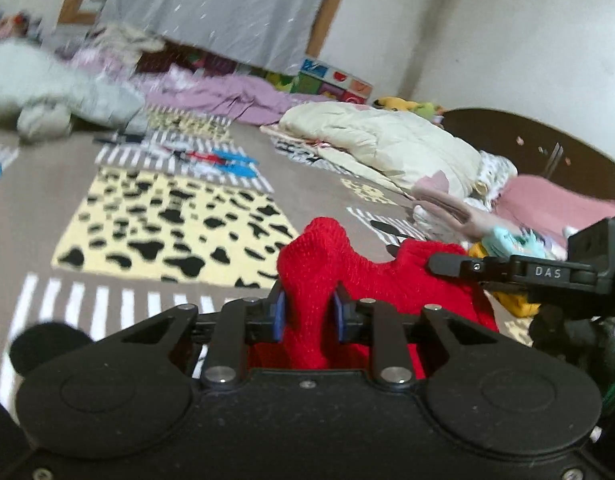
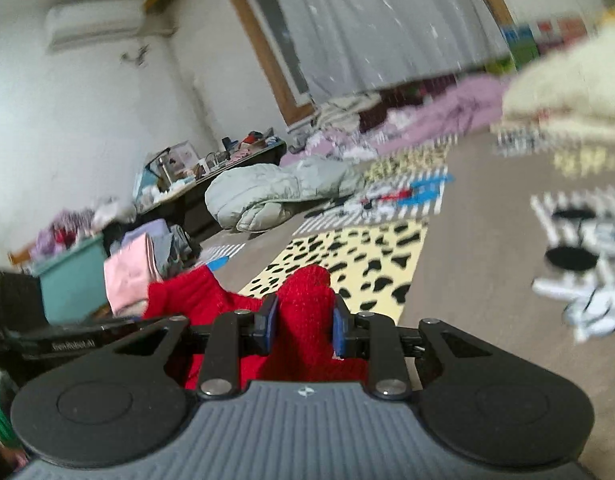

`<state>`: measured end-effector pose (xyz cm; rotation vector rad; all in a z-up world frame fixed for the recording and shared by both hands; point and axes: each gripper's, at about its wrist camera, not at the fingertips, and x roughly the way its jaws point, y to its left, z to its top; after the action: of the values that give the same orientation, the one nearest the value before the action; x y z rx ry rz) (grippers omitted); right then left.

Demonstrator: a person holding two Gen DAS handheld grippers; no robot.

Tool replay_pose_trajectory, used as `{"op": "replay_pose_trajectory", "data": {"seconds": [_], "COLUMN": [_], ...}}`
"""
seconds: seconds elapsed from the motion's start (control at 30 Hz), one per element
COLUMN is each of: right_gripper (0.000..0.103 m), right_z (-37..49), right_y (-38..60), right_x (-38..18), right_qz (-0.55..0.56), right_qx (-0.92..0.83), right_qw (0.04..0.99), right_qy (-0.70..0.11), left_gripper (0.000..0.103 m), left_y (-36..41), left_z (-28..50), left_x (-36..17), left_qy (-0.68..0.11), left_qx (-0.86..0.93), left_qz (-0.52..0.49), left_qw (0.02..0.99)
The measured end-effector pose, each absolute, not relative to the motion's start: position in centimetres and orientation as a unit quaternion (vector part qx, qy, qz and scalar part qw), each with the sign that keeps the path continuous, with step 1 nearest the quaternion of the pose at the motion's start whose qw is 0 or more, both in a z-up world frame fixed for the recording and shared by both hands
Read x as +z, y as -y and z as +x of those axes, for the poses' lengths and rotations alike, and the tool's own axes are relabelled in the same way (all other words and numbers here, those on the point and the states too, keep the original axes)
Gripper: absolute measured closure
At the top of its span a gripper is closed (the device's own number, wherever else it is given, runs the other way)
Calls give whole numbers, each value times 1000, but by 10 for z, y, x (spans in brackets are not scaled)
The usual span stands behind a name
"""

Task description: Fold clothes

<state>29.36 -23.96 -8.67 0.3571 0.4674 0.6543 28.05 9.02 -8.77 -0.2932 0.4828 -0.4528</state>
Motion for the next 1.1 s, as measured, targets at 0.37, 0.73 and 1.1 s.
{"op": "replay_pose_trajectory", "data": {"seconds": [0.37,0.73,1.1], "right_gripper": [76,51,45], "right_z": [343,350,259], "right_y": [237,241,225], "right_x": [-129,-148,-82], "right_qz": [249,286,69], "right_qx": [315,292,346], "right_qw": [867,859,920], "right_qy": [-294,-309,-174], "left_gripper": [82,44,40], "left_y": [-111,-126,-69], "left_z": [318,299,239], "left_x": [-116,-104,-87], "left_qy": [-287,-251,-171], "left_qx": [-212,-152,-258], "left_qz": [-261,-235,-16], "left_qw": [897,927,951]}}
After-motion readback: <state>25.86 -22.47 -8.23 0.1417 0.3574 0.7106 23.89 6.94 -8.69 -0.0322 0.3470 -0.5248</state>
